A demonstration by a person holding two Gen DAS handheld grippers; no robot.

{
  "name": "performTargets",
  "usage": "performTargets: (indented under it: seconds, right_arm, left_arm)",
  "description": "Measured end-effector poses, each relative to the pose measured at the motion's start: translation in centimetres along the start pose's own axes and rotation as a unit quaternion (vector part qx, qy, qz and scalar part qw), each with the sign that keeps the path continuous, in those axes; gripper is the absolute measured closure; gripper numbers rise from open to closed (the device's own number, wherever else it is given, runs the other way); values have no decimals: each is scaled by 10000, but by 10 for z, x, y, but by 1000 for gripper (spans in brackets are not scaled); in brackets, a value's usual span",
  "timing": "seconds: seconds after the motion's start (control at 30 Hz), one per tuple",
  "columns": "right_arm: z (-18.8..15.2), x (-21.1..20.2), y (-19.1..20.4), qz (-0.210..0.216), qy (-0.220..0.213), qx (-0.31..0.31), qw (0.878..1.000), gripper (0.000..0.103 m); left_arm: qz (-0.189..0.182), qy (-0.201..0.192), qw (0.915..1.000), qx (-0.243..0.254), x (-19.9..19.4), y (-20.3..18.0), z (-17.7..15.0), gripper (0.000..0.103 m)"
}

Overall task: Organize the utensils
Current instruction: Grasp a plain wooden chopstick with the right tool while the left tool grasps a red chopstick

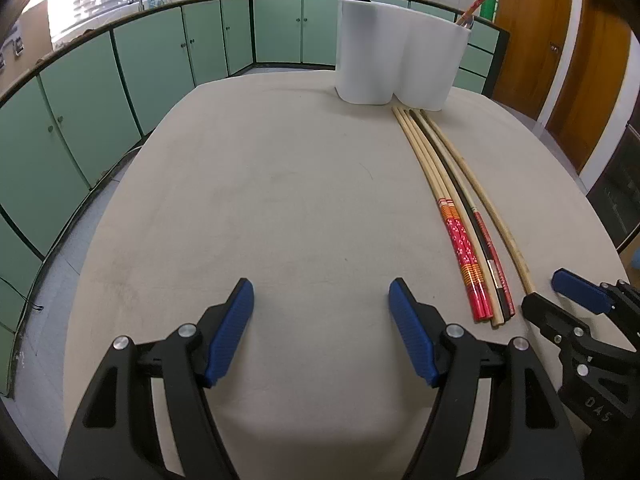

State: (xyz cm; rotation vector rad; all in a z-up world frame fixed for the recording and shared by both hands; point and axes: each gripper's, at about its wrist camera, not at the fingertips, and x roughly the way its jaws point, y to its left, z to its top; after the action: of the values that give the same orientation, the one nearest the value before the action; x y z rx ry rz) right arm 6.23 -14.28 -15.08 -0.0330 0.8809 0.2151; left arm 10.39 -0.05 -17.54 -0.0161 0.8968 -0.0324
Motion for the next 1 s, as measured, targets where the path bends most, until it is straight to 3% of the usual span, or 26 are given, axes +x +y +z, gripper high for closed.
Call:
performTargets:
  seconds: [0.17,0.67,1.0]
  right_arm:
    - [2,3,7,129,17,-144,9998,93]
    - [-2,0,-21,33,-44,240,9997,96]
    - [-2,1,-21,66,-42,261,9996,96]
  left_arm:
    - [-14,-3,10000,0,1,0,0,34]
    - [-654,-28,9973,321,-4,-39,-5,34]
    - [-303,49,9987,403,3,-41,-3,35]
